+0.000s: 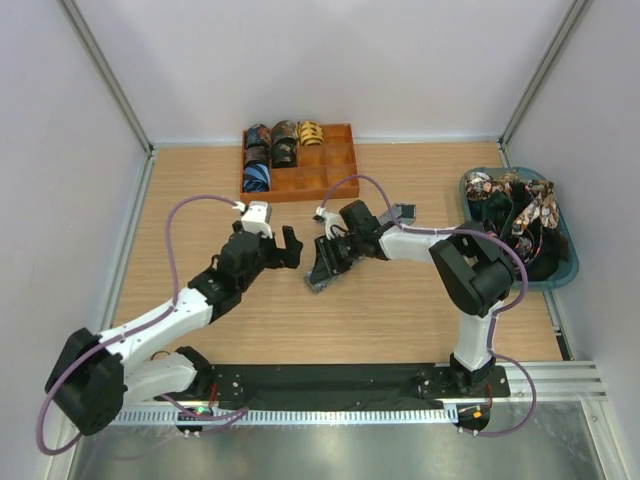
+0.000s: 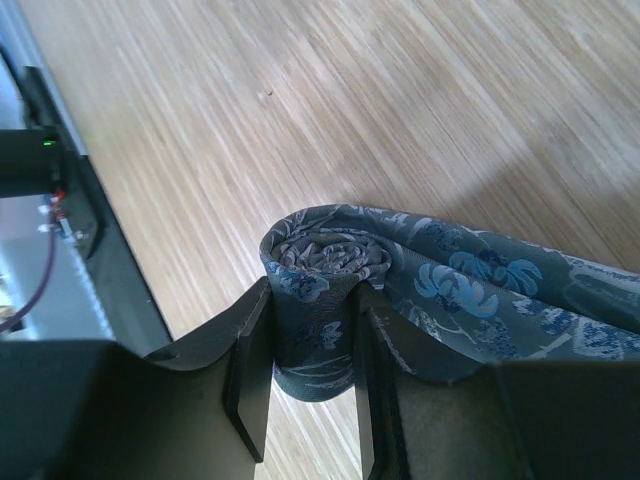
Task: Roll the ties
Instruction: Roll the tie
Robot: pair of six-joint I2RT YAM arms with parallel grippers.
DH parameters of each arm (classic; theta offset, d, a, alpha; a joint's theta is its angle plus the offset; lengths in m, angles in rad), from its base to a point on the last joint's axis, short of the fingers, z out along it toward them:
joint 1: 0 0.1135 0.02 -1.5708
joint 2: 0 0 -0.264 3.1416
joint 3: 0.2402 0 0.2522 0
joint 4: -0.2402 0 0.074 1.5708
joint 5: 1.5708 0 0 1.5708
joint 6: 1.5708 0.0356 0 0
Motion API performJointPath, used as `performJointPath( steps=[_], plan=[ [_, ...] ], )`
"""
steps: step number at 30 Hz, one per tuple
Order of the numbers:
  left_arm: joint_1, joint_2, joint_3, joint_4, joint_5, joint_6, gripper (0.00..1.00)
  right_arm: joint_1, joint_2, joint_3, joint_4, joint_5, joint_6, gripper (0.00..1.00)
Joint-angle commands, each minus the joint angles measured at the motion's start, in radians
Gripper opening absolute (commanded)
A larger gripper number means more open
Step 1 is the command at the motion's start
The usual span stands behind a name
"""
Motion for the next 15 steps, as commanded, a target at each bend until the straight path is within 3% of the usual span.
performJointPath(
  steps=[1, 8, 15],
  plan=[
    [-0.012, 0.068, 0.01, 0.093, 0.119, 0.106, 1.0, -0.025, 0.042, -0.058, 0.067, -0.121, 0.053, 0.3],
    [-0.071, 0.138, 0.019, 0.06, 0.292, 0.315, 1.0, -0.08, 0.108, -0.082, 0.169, -0.222, 0.125, 0.3],
    [-0.075, 0.23, 0.065, -0.013, 0.459, 0.391, 1.0, -0.114, 0.15, -0.095, 0.221, -0.246, 0.165, 0.3]
  ],
)
